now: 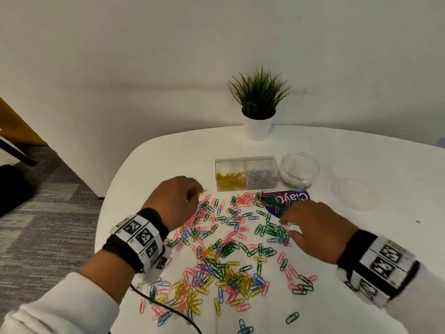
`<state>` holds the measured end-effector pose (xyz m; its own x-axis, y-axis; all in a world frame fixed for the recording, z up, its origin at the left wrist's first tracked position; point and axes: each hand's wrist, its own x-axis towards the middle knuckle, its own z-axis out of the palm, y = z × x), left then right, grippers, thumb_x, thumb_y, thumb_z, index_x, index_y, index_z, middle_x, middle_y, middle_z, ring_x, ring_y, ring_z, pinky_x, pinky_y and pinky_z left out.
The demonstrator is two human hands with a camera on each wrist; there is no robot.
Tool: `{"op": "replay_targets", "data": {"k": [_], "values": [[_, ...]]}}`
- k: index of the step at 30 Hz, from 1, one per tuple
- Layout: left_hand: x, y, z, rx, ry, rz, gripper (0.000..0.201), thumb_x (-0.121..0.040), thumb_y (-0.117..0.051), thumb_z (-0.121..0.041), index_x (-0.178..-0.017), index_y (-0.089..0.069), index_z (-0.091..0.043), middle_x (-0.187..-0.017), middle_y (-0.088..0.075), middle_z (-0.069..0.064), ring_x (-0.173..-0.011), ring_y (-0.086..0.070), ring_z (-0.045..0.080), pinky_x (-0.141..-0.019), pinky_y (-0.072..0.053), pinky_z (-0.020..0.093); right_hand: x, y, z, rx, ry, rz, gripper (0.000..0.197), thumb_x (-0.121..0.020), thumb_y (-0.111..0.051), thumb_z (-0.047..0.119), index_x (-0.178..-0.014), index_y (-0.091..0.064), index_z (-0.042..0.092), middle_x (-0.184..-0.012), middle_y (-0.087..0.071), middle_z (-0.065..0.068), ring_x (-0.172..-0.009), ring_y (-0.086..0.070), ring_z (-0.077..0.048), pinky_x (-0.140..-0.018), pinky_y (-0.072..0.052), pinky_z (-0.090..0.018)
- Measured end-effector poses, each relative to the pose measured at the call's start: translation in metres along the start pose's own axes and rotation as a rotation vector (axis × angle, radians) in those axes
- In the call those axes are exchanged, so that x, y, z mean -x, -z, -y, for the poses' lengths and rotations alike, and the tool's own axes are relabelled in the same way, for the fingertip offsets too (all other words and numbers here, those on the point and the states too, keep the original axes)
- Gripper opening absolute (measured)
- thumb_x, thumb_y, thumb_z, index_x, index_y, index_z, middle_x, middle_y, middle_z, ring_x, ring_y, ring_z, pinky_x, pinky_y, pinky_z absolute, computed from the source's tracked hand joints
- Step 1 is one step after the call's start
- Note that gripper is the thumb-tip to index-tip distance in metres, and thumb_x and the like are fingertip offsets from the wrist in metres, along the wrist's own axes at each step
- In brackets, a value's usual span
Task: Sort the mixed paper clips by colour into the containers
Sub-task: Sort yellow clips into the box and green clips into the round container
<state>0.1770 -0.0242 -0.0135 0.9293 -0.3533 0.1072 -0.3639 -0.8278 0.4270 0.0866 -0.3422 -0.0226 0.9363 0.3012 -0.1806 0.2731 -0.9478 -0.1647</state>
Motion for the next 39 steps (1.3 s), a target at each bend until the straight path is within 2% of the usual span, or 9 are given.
{"op": "replay_targets", "data": {"k": [5,9,13,17,20,24,28,33,39], "values": [[-0.058,0.0,-0.023,-0.019,-0.007,-0.017,0.023,-0.094,-0.055,-0.02,-0.111,-0.069,-0.026,-0.099,-0.066,-0.009,-0.09,-0.058,0.012,-0.081,-0.039,0.02,0.065,-0.02,0.003,0.038,0.018,0.015,0.027,-0.087,-0.055,0.037,-0.113,-0.063,0.034,-0.103,-0.059,0.011,-0.096,-0.059,-0.017,-0.08,-0.051,-0.034],[-0.077,-0.006,-0.035,-0.005,0.044,0.017,0.029,-0.094,-0.057,-0.021,-0.12,-0.067,-0.028,-0.116,-0.069,-0.008,-0.106,-0.062,0.011,-0.089,-0.036,0.016,0.084,-0.04,0.011,-0.026,0.073,0.102,0.034,-0.094,-0.045,0.033,-0.126,-0.057,0.031,-0.113,-0.056,0.007,-0.102,-0.055,-0.02,-0.086,-0.048,-0.034],[-0.031,-0.015,-0.052,-0.055,-0.061,0.155,0.029,-0.094,-0.057,-0.021,-0.12,-0.066,-0.031,-0.113,-0.065,-0.01,-0.104,-0.061,0.01,-0.094,-0.045,0.024,0.086,-0.048,0.012,-0.046,0.017,0.097,0.042,-0.098,-0.045,0.036,-0.139,-0.048,0.029,-0.124,-0.051,0.004,-0.109,-0.05,-0.021,-0.092,-0.045,-0.035],[0.042,-0.038,-0.055,-0.248,-0.205,0.403,0.028,-0.098,-0.053,-0.033,-0.124,-0.063,-0.037,-0.124,-0.054,-0.013,-0.111,-0.055,0.011,-0.095,-0.046,0.029,0.072,-0.051,0.027,0.018,0.048,0.053,0.036,-0.097,-0.045,0.029,-0.131,-0.055,0.021,-0.12,-0.054,-0.002,-0.104,-0.051,-0.026,-0.083,-0.043,-0.035],[0.075,-0.052,-0.046,-0.187,-0.192,0.331,0.028,-0.094,-0.06,-0.037,-0.121,-0.067,-0.036,-0.124,-0.047,-0.009,-0.106,-0.054,0.013,-0.088,-0.045,0.025,0.053,-0.047,0.047,-0.027,0.087,0.01,0.037,-0.095,-0.047,0.015,-0.131,-0.057,0.02,-0.115,-0.055,-0.005,-0.103,-0.052,-0.028,-0.075,-0.033,-0.032],[0.095,-0.064,-0.04,-0.174,-0.228,0.229,0.023,-0.091,-0.066,-0.033,-0.112,-0.073,-0.033,-0.117,-0.054,-0.001,-0.101,-0.054,0.021,-0.079,-0.046,0.03,0.04,-0.042,0.064,-0.014,0.091,0.033,0.047,-0.093,-0.048,0.007,-0.137,-0.055,0.021,-0.121,-0.052,-0.007,-0.111,-0.049,-0.028,-0.081,-0.041,-0.035],[0.101,-0.07,-0.045,-0.21,-0.208,0.221,0.022,-0.093,-0.063,-0.033,-0.112,-0.073,-0.03,-0.119,-0.054,0.0,-0.111,-0.048,0.024,-0.088,-0.048,0.039,0.043,-0.044,0.066,-0.008,0.036,0.071,0.039,-0.092,-0.048,0.008,-0.129,-0.059,0.017,-0.12,-0.052,-0.008,-0.11,-0.052,-0.029,-0.084,-0.045,-0.037],[0.096,-0.071,-0.057,-0.196,-0.145,0.248,0.018,-0.095,-0.058,-0.036,-0.106,-0.07,-0.027,-0.118,-0.049,-0.003,-0.112,-0.044,0.019,-0.09,-0.042,0.03,0.047,-0.046,0.059,0.012,-0.003,0.032,0.018,-0.094,-0.051,0.012,-0.109,-0.06,0.016,-0.113,-0.055,-0.006,-0.099,-0.056,-0.026,-0.072,-0.043,-0.033],[0.083,-0.072,-0.064,-0.183,-0.054,0.336,0.008,-0.091,-0.062,-0.032,-0.095,-0.068,-0.029,-0.11,-0.049,-0.003,-0.105,-0.048,0.019,-0.091,-0.045,0.034,0.047,-0.046,0.064,-0.07,-0.065,0.026,0.034,-0.093,-0.047,0.01,-0.125,-0.053,0.019,-0.113,-0.062,-0.007,-0.099,-0.06,-0.03,-0.08,-0.049,-0.036]]}}
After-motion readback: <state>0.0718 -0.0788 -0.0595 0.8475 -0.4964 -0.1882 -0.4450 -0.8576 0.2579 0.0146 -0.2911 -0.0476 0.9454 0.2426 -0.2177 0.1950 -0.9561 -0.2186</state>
